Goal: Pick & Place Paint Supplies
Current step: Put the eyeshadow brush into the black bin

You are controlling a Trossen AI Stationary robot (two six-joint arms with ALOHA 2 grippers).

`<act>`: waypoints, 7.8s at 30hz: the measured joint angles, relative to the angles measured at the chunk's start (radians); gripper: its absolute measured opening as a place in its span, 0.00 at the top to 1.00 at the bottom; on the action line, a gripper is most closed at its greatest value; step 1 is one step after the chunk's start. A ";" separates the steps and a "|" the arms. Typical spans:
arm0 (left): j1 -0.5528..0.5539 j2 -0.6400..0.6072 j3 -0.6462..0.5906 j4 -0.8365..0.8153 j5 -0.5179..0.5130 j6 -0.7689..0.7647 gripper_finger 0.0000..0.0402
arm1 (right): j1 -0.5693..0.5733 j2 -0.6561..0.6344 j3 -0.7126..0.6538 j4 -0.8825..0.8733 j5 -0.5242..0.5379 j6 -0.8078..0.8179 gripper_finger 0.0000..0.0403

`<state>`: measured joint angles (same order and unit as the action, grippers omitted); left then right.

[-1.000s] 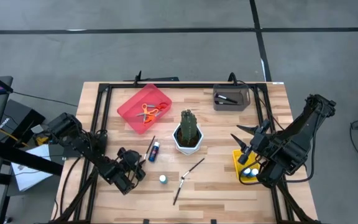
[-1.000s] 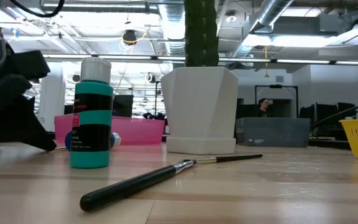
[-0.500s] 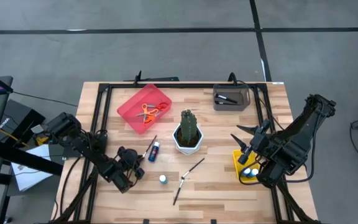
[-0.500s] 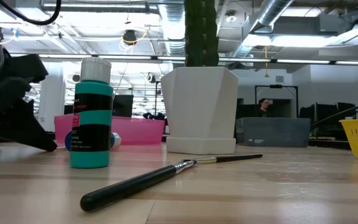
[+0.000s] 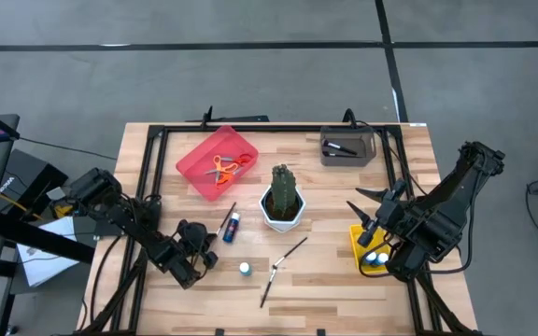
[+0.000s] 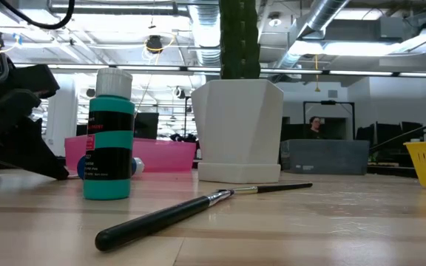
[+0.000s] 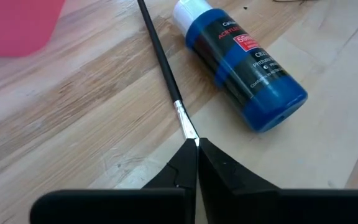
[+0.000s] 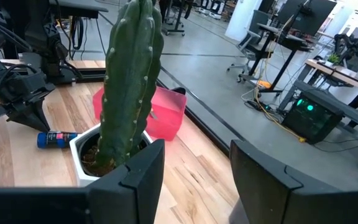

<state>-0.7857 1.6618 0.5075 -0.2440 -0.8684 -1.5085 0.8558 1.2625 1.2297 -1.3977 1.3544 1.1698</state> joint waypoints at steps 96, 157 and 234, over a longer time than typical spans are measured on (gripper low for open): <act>-0.162 -0.526 0.000 0.400 0.075 0.988 1.00 | 0.000 0.000 0.000 -0.004 -0.008 -0.003 0.56; 0.342 -0.286 0.263 1.159 0.858 2.010 1.00 | 0.002 0.001 0.000 0.137 -0.021 -0.196 0.56; 0.205 0.030 0.462 1.279 0.525 2.357 1.00 | -0.098 0.202 -0.025 1.639 -0.885 -1.642 0.56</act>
<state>-0.5812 1.6917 0.9691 1.0349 -0.3435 0.8482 0.7578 1.4643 1.2045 0.2417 0.4690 -0.4720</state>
